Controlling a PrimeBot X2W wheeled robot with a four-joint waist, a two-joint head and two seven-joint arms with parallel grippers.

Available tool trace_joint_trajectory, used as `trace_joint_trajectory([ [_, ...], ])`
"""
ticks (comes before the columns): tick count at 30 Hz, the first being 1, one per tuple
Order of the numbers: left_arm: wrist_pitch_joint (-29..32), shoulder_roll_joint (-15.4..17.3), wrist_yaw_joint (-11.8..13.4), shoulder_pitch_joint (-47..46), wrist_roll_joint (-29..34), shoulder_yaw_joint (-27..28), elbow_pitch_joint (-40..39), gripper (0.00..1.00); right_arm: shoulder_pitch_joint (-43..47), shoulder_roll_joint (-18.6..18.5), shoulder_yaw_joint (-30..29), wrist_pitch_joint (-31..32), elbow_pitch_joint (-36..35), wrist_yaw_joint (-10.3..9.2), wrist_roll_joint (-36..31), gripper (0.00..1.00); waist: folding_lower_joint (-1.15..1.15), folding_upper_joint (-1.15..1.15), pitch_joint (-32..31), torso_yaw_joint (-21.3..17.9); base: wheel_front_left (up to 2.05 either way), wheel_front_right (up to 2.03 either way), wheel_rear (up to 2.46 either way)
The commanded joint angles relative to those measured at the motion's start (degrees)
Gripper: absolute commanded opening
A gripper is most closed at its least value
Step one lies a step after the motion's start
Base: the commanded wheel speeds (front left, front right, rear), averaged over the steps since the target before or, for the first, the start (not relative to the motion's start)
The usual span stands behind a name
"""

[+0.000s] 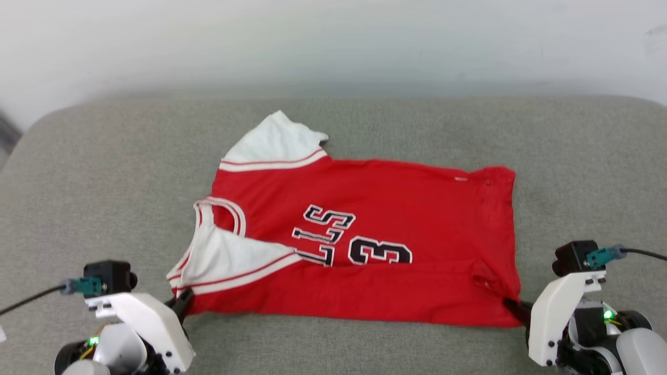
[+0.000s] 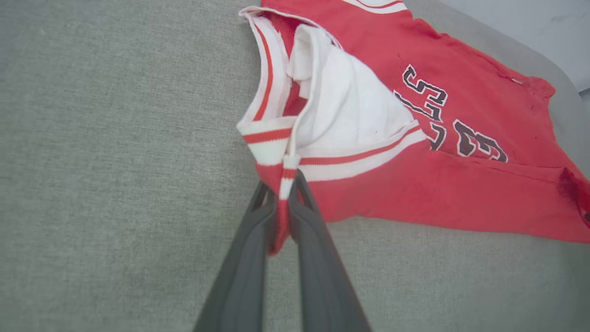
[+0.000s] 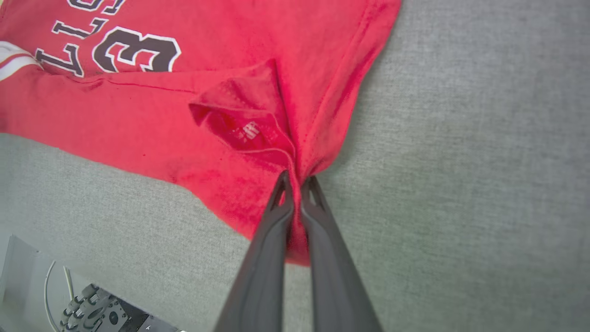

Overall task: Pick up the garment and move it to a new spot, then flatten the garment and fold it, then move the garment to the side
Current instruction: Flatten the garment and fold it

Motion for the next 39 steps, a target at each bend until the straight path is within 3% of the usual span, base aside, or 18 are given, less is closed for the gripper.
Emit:
trace_joint_trajectory([
  [1,-0.38,-0.07,0.57,1.52,0.00,0.30,-0.18,0.00,1.12,-0.43,-0.22,0.42,-0.54,-0.02,0.05,0.00,0.00,0.00,-1.93,0.45,0.00,0.00,0.00],
  [10,0.76,-1.16,1.66,8.00,-2.33,0.08,-0.06,0.00,6.72,0.18,-3.02,1.73,-1.83,-0.02,-0.37,0.00,0.00,0.00,-3.58,0.73,0.00,0.00,0.00],
  [11,0.00,-1.27,1.58,7.90,-2.05,0.21,0.28,0.00,7.08,0.21,-2.99,1.32,-1.72,-0.02,-0.49,0.18,0.00,0.00,-3.43,0.75,0.00,0.00,0.00],
  [12,-0.57,-1.52,1.44,7.59,-1.89,0.08,0.86,0.66,7.39,0.64,-3.24,0.33,-1.55,-0.02,-0.22,1.00,0.00,0.00,-3.27,0.74,0.00,0.00,0.00],
  [13,-0.86,-2.00,1.08,7.29,-1.99,-0.25,1.62,1.00,7.59,0.76,-3.33,-0.79,-1.34,-0.02,-0.31,1.00,0.00,0.00,-3.10,0.71,0.00,0.00,0.00],
  [18,-6.36,-3.45,0.66,3.90,0.12,0.13,3.81,1.00,6.56,1.28,-3.71,-12.15,-2.43,-0.02,-2.40,1.00,0.00,0.00,-2.21,0.00,0.00,0.00,0.00],
  [24,-13.62,-3.07,0.86,-0.72,3.94,1.26,3.26,1.00,4.84,1.69,-5.44,-26.95,-5.49,-0.02,-7.36,1.00,0.00,0.00,-1.23,-2.32,0.00,0.00,0.00],
  [29,-17.59,-1.76,0.39,-7.95,7.30,1.79,2.92,1.00,2.16,4.51,-7.82,-34.91,-9.97,-0.02,-12.31,1.00,0.00,0.00,2.29,-5.95,0.00,0.00,0.00],
  [34,-15.46,-0.17,-1.41,-18.83,8.66,0.55,5.25,1.00,-0.98,7.80,-7.74,-37.91,-14.59,-0.02,-13.90,1.00,0.00,0.00,9.06,-10.44,0.00,0.00,0.00],
  [39,-7.57,3.47,-5.07,-29.35,7.38,-0.38,9.78,1.00,-3.28,9.34,-6.37,-39.12,-16.53,-0.02,-13.21,1.00,0.00,0.00,14.18,-14.11,0.00,0.00,0.00],
])
